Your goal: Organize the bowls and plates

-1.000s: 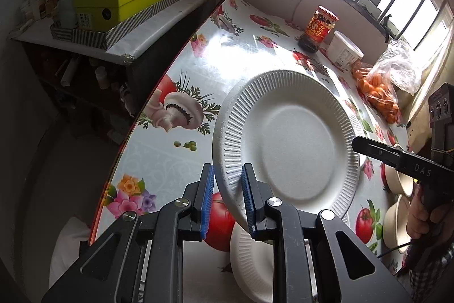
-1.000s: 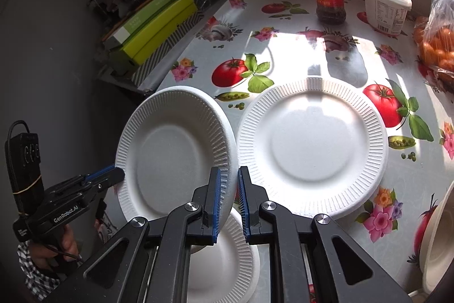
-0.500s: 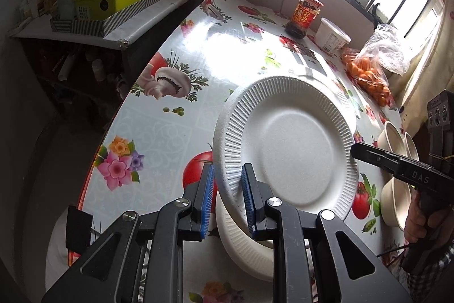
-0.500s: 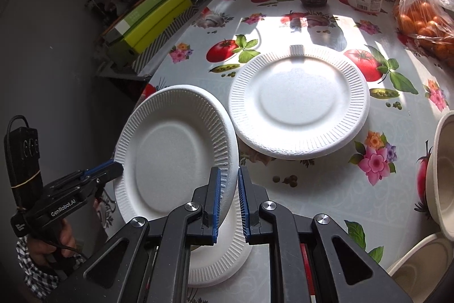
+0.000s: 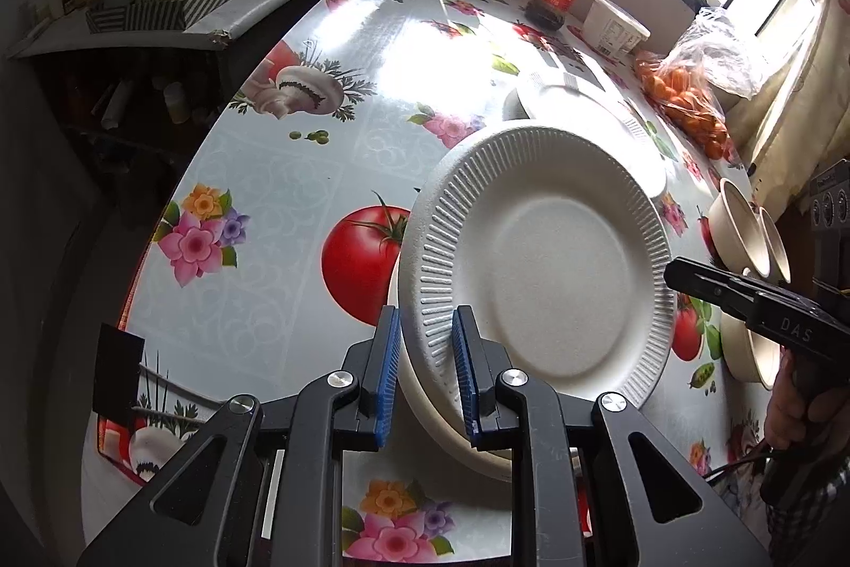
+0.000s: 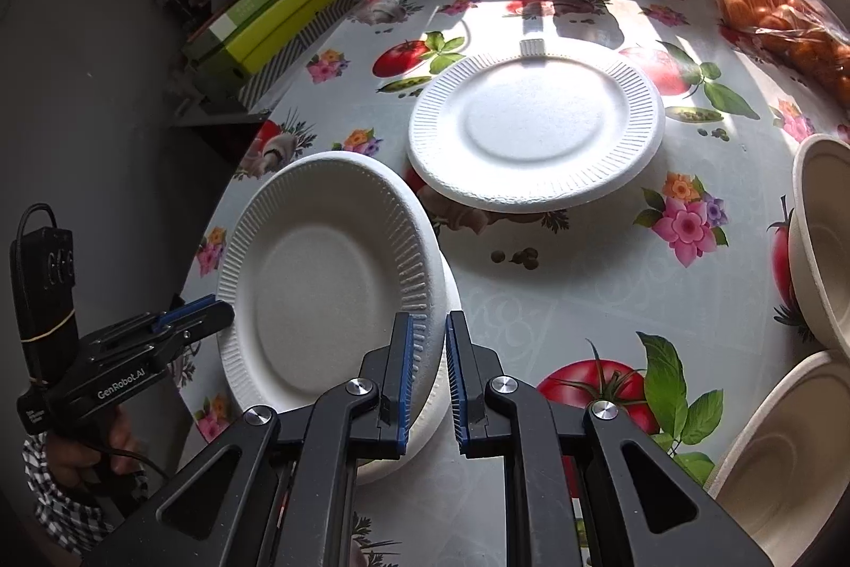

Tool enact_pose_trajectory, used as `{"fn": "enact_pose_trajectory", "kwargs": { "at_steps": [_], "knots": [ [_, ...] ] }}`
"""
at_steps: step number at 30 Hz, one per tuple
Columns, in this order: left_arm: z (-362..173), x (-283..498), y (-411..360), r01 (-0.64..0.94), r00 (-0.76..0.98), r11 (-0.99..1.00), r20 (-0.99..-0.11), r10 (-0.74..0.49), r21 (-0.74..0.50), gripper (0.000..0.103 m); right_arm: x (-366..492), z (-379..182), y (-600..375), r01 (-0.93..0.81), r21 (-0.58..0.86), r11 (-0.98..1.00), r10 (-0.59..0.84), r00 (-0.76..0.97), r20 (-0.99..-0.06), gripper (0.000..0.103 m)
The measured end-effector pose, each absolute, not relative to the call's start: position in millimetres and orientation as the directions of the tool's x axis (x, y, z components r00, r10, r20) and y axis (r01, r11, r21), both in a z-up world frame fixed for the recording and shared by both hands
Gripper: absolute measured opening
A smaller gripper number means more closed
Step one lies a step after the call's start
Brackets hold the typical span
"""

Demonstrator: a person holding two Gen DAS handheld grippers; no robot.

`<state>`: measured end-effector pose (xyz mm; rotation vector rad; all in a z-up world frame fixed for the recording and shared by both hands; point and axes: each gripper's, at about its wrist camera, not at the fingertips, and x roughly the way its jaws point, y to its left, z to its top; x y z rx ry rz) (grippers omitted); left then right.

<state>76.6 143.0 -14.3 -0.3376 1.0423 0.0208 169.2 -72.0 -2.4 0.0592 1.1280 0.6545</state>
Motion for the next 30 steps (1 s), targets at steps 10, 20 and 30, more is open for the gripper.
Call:
{"fn": "enact_pose_trajectory", "kwargs": {
  "at_steps": [10, 20, 30],
  "knots": [
    [-21, 73, 141, -0.181, 0.489, 0.950, -0.862, -0.138, -0.255, 0.021, 162, -11, -69, -0.460, 0.329, 0.824, 0.480, 0.260, -0.838, 0.013],
    [-24, 74, 141, -0.178, 0.481, 0.952, -0.866, -0.137, -0.250, 0.021, 161, -16, -67, -0.463, 0.302, 0.834, 0.456, 0.268, -0.849, 0.014],
    [-22, 75, 138, -0.173, 0.481, 0.958, -0.868, -0.121, -0.229, 0.022, 161, -16, -66, -0.465, 0.280, 0.840, 0.440, 0.281, -0.853, 0.014]
  ]
}}
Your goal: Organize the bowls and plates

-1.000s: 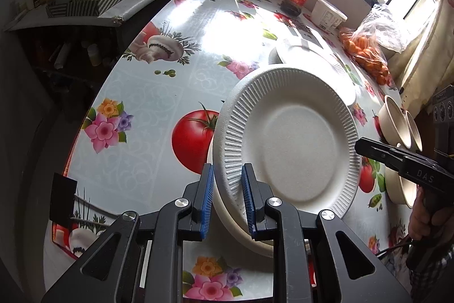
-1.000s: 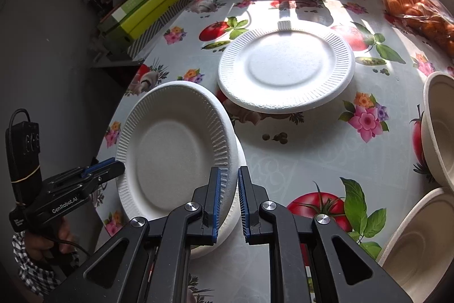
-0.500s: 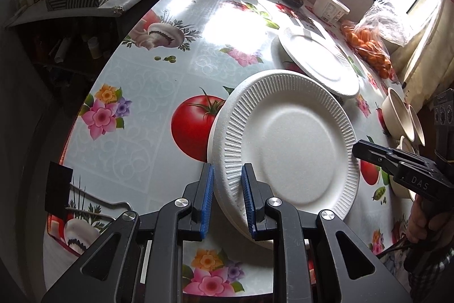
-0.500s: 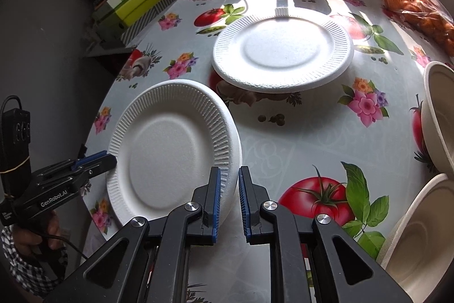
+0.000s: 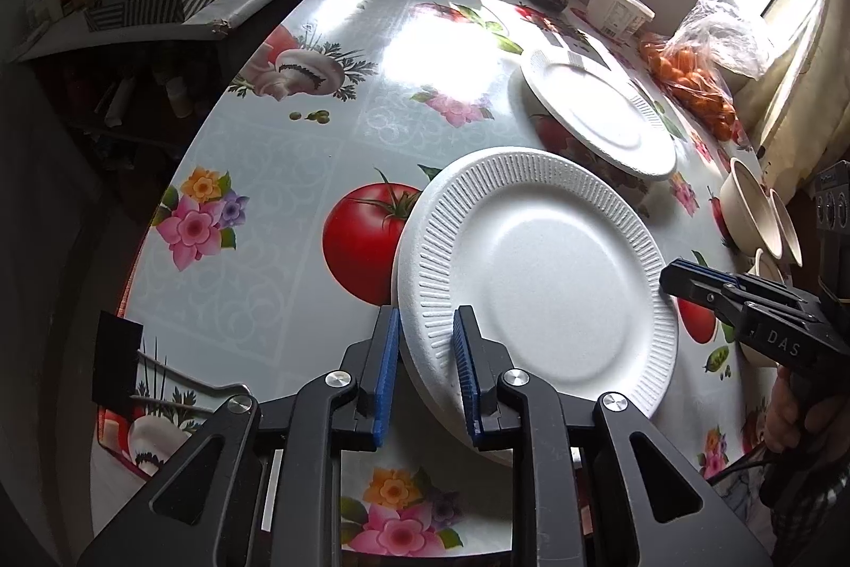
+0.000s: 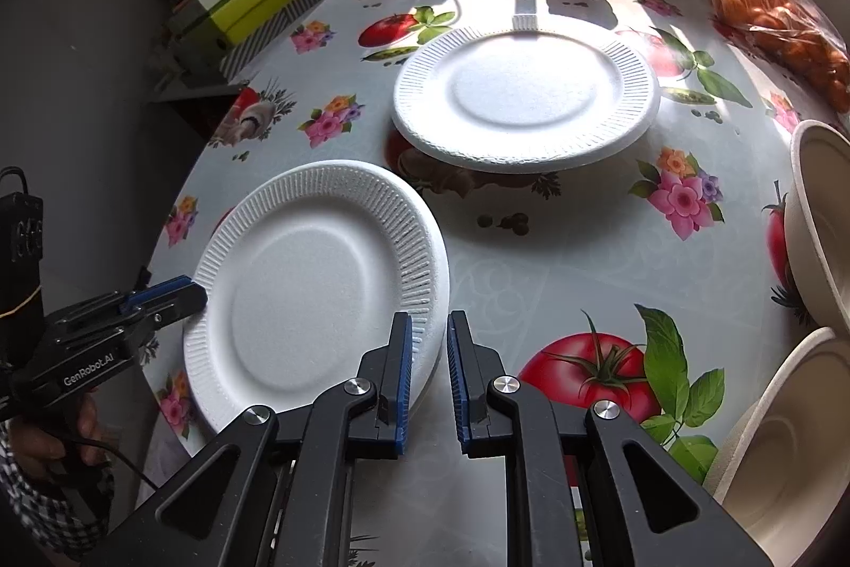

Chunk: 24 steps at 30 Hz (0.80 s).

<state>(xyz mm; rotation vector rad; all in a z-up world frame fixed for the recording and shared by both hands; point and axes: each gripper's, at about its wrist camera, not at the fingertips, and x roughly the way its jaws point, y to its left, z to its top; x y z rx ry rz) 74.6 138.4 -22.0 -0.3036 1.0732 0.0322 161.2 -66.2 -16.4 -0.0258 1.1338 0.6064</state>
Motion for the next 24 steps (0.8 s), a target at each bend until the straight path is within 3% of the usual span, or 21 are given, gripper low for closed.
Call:
{"fn": "enact_pose_trajectory", "kwargs": {
  "at_steps": [5, 9, 24],
  "knots": [
    [-22, 75, 140, -0.178, 0.482, 0.957, -0.868, -0.118, -0.229, 0.025, 162, -17, -67, -0.460, 0.279, 0.843, 0.436, 0.280, -0.855, 0.017],
    [-19, 75, 141, -0.177, 0.490, 0.956, -0.864, -0.121, -0.234, 0.036, 162, -15, -68, -0.462, 0.269, 0.845, 0.431, 0.292, -0.854, 0.024],
    [15, 96, 132, -0.108, 0.553, 0.953, -0.814, -0.179, -0.283, 0.037, 170, 18, -85, -0.465, 0.263, 0.846, 0.452, 0.360, -0.816, 0.035]
  ]
}}
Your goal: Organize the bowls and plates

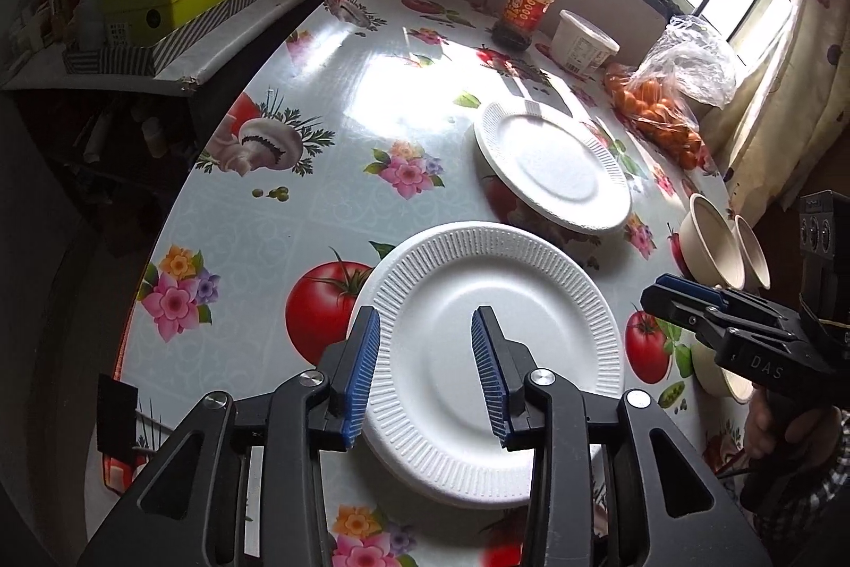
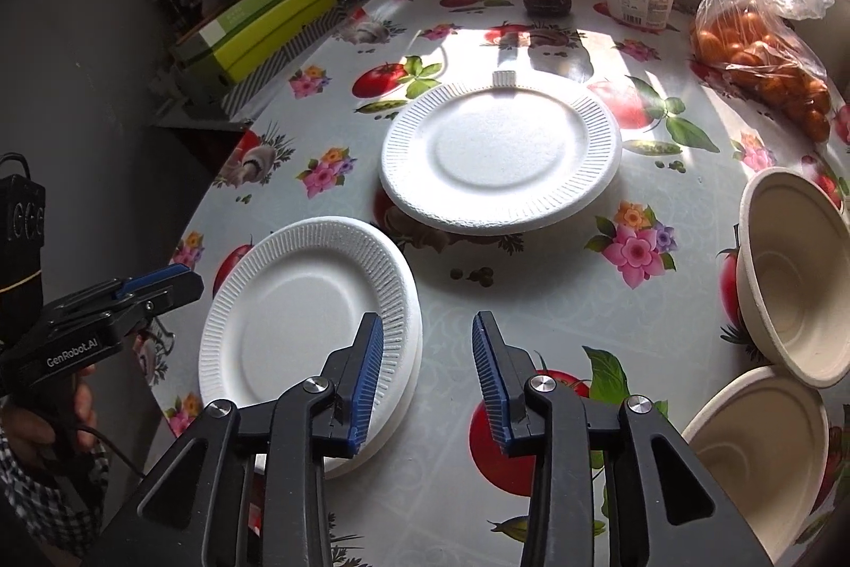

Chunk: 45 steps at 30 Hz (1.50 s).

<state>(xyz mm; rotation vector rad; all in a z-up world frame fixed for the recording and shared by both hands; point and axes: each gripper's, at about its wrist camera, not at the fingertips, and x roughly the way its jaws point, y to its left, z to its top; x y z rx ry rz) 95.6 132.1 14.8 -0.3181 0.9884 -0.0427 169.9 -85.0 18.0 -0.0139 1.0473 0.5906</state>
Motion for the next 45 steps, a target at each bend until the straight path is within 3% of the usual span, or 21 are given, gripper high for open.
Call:
{"fn": "enact_pose_trajectory", "kwargs": {
  "at_steps": [11, 20, 45],
  "knots": [
    [34, 139, 118, -0.063, 0.565, 0.941, -0.789, -0.242, -0.334, 0.037, 205, 43, -115, -0.417, 0.227, 0.880, 0.412, 0.432, -0.802, 0.035],
    [34, 185, 109, -0.064, 0.562, 0.950, -0.798, -0.219, -0.307, 0.037, 251, 46, -130, -0.383, 0.197, 0.903, 0.368, 0.450, -0.813, 0.035],
    [-10, 270, 104, -0.126, 0.456, 0.932, -0.854, -0.250, -0.340, 0.037, 346, -5, -137, -0.277, 0.292, 0.915, 0.377, 0.336, -0.863, 0.035]
  ]
}}
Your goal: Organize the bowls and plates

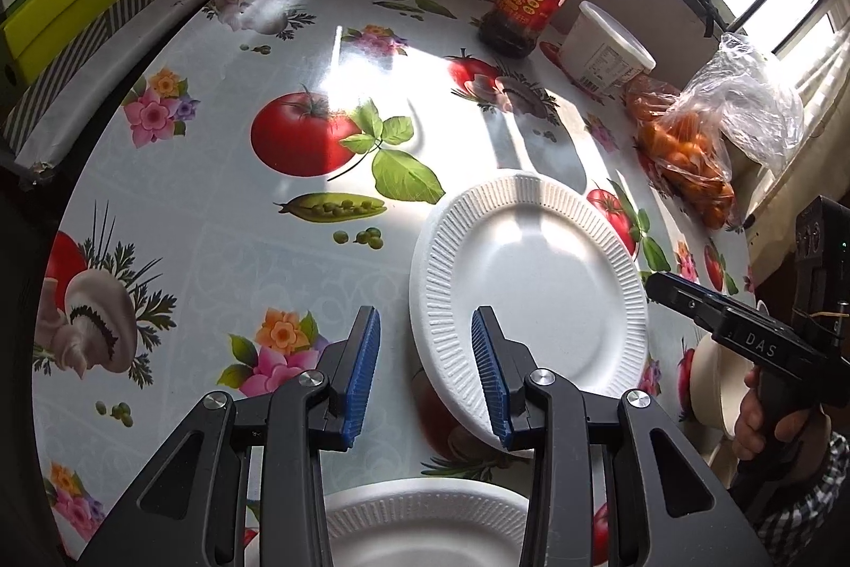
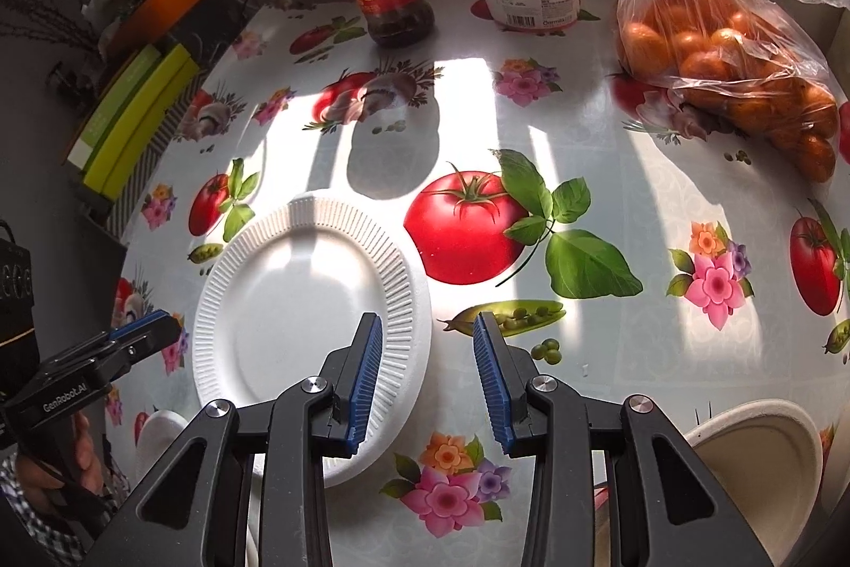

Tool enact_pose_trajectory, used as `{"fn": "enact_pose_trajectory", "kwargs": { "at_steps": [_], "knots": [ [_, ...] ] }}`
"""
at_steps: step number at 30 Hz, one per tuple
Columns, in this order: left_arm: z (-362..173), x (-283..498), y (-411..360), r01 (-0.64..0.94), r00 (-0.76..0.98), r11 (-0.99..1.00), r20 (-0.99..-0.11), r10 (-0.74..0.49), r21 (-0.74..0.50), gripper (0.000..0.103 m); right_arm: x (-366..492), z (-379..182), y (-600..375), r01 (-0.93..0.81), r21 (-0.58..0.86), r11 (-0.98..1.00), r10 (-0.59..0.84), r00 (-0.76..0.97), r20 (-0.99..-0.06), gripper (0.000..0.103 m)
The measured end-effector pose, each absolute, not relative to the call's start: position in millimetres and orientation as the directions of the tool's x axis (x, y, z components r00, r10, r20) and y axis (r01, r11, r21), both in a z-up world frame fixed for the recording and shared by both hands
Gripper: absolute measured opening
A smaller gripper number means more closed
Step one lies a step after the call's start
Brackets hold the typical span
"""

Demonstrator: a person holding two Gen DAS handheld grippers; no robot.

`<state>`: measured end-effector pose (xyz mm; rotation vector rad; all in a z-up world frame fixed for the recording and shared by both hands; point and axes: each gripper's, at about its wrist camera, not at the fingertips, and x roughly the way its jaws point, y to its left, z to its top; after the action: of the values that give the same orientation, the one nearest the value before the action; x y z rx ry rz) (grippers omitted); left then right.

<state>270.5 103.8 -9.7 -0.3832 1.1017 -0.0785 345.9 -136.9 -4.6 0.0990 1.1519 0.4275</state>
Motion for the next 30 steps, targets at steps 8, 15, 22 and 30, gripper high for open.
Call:
{"fn": "enact_pose_trajectory", "kwargs": {
  "at_steps": [8, 15, 22, 30],
  "knots": [
    [-19, 276, 103, -0.137, 0.436, 0.918, -0.855, -0.282, -0.372, 0.037, 349, -14, -132, -0.285, 0.314, 0.906, 0.396, 0.302, -0.867, 0.035],
    [-25, 278, 102, -0.149, 0.427, 0.922, -0.864, -0.267, -0.358, 0.037, 351, -18, -131, -0.290, 0.324, 0.900, 0.406, 0.293, -0.866, 0.032],
    [-27, 281, 100, -0.150, 0.429, 0.926, -0.866, -0.256, -0.348, 0.029, 351, -18, -130, -0.295, 0.325, 0.899, 0.408, 0.290, -0.866, 0.023],
    [-28, 282, 97, -0.139, 0.428, 0.933, -0.870, -0.246, -0.333, 0.018, 351, -19, -128, -0.301, 0.329, 0.895, 0.414, 0.288, -0.863, 0.018]
  ]
}}
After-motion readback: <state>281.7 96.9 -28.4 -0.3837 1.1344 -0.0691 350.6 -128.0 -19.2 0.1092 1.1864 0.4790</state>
